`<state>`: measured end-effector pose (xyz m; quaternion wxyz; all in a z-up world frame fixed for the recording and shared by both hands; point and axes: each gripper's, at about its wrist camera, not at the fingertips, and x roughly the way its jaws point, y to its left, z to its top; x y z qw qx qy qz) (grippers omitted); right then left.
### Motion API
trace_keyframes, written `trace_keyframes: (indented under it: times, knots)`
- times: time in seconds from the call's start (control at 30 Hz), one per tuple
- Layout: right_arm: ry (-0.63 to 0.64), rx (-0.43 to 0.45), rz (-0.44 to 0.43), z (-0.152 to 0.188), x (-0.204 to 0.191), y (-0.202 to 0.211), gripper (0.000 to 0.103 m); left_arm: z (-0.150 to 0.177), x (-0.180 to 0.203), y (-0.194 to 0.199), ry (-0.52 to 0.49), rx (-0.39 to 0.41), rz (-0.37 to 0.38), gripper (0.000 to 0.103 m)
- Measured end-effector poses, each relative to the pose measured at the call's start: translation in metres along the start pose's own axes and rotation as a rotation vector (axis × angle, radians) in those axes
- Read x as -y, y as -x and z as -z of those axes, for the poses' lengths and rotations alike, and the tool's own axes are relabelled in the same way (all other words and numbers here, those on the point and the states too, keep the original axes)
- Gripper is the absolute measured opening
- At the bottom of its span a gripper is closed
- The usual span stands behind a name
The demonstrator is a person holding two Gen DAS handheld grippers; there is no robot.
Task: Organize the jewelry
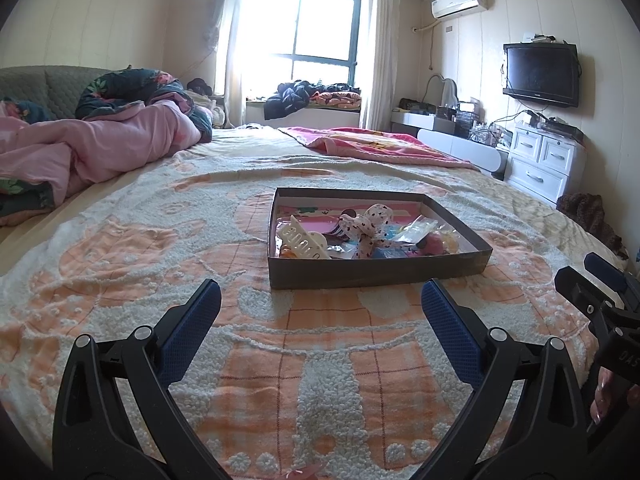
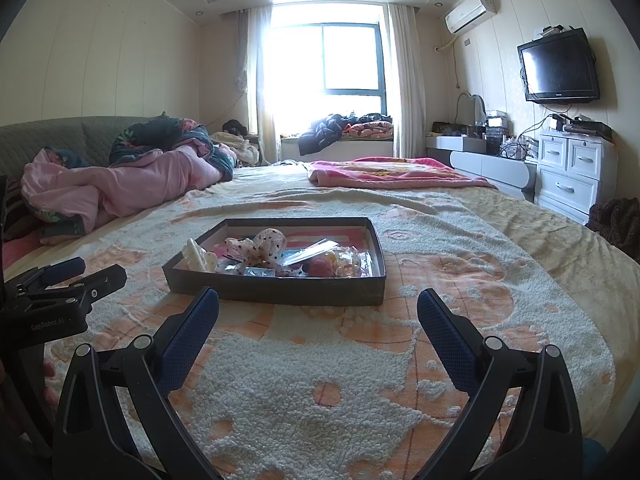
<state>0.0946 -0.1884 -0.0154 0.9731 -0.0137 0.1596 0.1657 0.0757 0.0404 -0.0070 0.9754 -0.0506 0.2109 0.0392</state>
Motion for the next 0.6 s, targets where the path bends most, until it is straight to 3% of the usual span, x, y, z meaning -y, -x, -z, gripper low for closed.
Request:
trace_keyframes:
  times: [0.17, 0.4, 0.53, 0.6]
  knots:
    - [-0.003, -0.001, 0.003, 0.002, 0.001, -0.001, 0.097, 0.001, 0.002, -0.002, -0.018, -0.011, -0.039, 0.092]
    - [-0.011, -0.006, 0.009, 0.003, 0.004, -0.002, 0.097, -0.001, -0.001, -0.005, -0.002, -0.029, -0.024, 0.092]
    - [-0.079, -0.036, 0.027, -0.003, 0.025, -0.015, 0.097, -0.011, -0.028, -0.026, 0.067, -0.092, -0.055, 0.092]
    - [-0.132, -0.092, 0.086, -0.012, 0.049, -0.037, 0.097, -0.021, -0.052, -0.049, 0.098, -0.150, -0.099, 0.092]
